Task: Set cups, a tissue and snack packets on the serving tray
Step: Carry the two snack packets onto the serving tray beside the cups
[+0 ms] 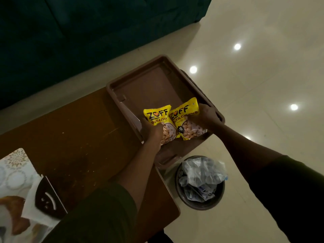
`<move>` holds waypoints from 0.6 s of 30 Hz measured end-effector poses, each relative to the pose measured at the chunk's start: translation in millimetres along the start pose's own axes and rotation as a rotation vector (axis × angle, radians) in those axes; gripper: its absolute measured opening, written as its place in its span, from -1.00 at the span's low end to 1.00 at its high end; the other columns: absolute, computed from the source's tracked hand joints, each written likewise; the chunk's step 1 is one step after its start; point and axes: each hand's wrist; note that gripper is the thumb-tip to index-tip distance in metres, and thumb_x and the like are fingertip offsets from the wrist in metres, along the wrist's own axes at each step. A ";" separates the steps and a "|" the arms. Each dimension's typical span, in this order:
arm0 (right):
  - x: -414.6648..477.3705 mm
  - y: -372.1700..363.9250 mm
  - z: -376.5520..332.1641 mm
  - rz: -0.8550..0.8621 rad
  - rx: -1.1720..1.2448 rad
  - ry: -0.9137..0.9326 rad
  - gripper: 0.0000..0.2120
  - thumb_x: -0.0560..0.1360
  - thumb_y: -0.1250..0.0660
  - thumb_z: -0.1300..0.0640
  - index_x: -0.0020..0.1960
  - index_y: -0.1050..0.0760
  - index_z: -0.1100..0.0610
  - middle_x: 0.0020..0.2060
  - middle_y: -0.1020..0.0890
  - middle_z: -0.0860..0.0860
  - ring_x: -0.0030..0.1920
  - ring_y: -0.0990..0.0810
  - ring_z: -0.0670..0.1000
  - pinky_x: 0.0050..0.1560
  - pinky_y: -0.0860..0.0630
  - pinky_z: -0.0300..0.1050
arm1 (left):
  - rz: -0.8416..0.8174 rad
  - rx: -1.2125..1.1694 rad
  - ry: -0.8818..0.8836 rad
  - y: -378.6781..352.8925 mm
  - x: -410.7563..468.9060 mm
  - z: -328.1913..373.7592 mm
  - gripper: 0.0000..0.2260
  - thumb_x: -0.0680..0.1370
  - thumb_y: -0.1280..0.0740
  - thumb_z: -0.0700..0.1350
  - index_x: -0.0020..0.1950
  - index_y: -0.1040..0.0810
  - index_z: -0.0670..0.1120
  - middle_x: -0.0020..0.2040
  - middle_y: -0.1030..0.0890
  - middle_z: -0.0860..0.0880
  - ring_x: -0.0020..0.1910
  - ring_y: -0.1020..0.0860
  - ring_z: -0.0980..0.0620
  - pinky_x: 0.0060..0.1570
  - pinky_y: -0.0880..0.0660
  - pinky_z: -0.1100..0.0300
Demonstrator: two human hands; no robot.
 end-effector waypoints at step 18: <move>-70.0 -30.7 -181.8 0.208 0.303 0.194 -0.60 0.39 -0.47 0.14 0.21 -0.51 0.06 -0.04 -0.59 -0.05 -0.04 -0.55 -0.04 -0.07 -0.40 -0.22 | -0.118 -0.326 -0.208 238.5 -7.6 39.1 -0.78 0.49 -0.42 -0.13 0.12 -0.53 -0.05 0.07 -0.66 -0.10 0.02 -0.66 -0.10 -0.01 -0.61 -0.05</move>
Point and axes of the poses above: each hand's wrist, its own x-axis towards the middle knuckle, its own y-axis out of the back of the hand, z = x × y
